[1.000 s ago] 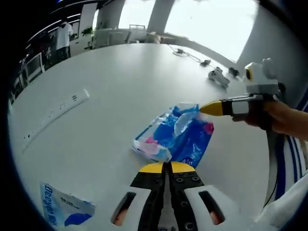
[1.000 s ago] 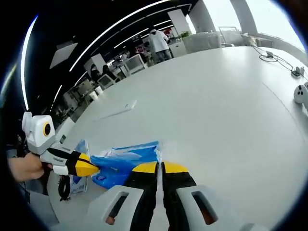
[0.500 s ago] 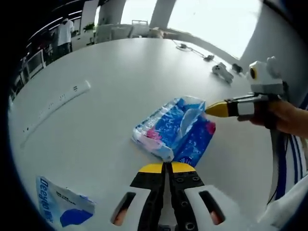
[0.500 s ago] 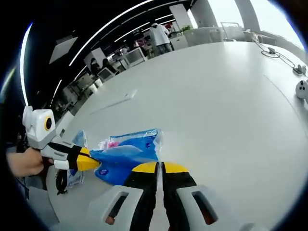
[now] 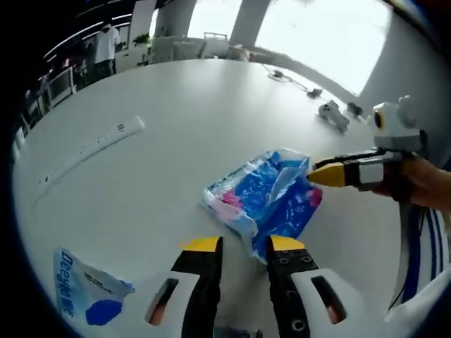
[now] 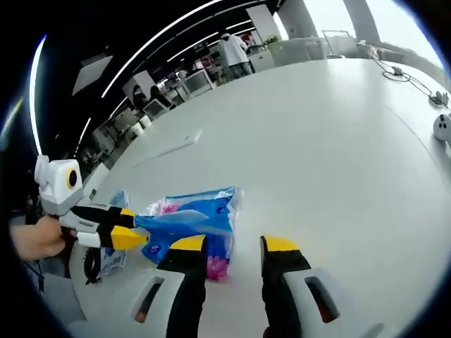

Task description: Arrange the tabletop items into an orderly group along one side of the table until the central work area is clear of visible clutter.

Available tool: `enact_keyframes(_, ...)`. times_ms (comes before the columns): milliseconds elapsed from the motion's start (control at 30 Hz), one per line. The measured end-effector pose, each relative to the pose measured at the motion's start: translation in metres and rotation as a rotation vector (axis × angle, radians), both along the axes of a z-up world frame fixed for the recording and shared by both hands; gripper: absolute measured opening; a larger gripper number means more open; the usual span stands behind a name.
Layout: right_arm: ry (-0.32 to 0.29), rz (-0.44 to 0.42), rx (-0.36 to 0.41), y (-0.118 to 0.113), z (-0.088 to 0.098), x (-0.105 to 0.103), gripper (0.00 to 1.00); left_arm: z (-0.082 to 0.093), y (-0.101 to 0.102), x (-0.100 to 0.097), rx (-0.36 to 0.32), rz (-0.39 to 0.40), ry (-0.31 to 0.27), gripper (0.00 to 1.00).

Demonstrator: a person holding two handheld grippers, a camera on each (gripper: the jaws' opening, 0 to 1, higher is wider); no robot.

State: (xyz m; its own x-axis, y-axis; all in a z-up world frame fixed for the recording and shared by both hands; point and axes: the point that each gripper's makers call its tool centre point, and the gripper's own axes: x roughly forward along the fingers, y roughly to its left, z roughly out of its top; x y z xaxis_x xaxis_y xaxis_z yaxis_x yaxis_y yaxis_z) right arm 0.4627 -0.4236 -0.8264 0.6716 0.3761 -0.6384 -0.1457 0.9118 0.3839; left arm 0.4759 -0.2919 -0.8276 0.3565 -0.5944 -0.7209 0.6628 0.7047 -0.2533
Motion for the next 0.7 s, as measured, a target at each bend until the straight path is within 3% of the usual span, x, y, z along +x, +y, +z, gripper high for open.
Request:
enact_keyframes(100,-0.005,0.002,0.006,0.001,0.003,-0.003,0.42,0.010,0.001,0.005,-0.014,-0.001,-0.049,0.35)
enact_keyframes(233,-0.017,-0.006,0.029,0.005,0.009,-0.006,0.55,0.022,0.007,0.007,-0.046,0.016,-0.065,0.44)
enact_keyframes(333,-0.024,0.003,0.019,0.008,0.012,-0.010,0.65,0.026,0.013,0.008,-0.047,0.018,-0.079,0.60)
enact_keyframes(467,-0.036,0.039,0.007,0.015,0.019,-0.016,0.68,0.034,0.018,0.011,-0.060,0.036,-0.107,0.97)
enact_keyframes(700,-0.056,0.057,0.004,0.022,0.030,-0.025,0.73,0.045,0.034,0.005,-0.064,0.042,-0.103,0.97)
